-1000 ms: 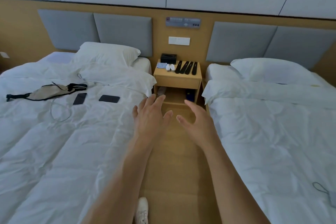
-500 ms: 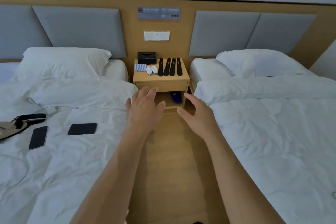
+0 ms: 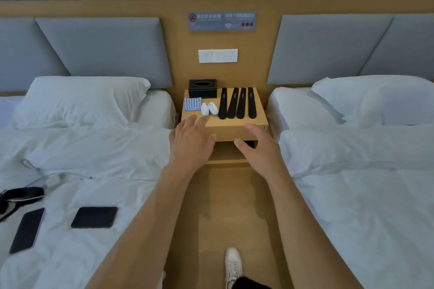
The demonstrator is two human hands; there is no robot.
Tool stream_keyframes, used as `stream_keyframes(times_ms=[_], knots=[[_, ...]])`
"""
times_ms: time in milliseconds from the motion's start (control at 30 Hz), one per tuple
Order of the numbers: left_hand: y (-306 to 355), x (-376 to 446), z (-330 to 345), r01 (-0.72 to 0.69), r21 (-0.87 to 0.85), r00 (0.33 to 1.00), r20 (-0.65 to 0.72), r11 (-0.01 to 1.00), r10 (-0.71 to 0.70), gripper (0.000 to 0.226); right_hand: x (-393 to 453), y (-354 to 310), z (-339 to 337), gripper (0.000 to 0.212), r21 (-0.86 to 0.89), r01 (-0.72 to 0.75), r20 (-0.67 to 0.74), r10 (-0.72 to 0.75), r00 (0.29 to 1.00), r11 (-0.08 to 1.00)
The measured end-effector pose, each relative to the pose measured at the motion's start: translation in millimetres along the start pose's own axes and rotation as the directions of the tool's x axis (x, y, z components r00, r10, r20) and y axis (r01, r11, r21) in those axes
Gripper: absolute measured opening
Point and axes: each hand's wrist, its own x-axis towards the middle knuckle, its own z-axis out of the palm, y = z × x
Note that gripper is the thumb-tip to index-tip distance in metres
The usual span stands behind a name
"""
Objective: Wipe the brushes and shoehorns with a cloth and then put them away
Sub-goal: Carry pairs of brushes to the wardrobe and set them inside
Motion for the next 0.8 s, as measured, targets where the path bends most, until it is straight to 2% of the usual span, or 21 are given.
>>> stream_keyframes(times_ms=[333,533,800], knots=[[-12,199,49,0.093,0.084,0.995,0.013,0.992,-0.094,0.053,205,1,8,0.054,-0.051,0.005,0.092,0.0,0.996,0.999],[-41,299,99,0.134,0.017,0.982,0.132,0.991,-0.135,0.054,298,14,37,0.055,-0.093,-0.028,0.142,0.041,0.989,0.995],[-95,451,169,0.106,-0.064,0.957,0.278,0.992,-0.084,0.05,445,28,90,0.056,-0.179,-0.138,0.19,0.172,0.967,0.974]])
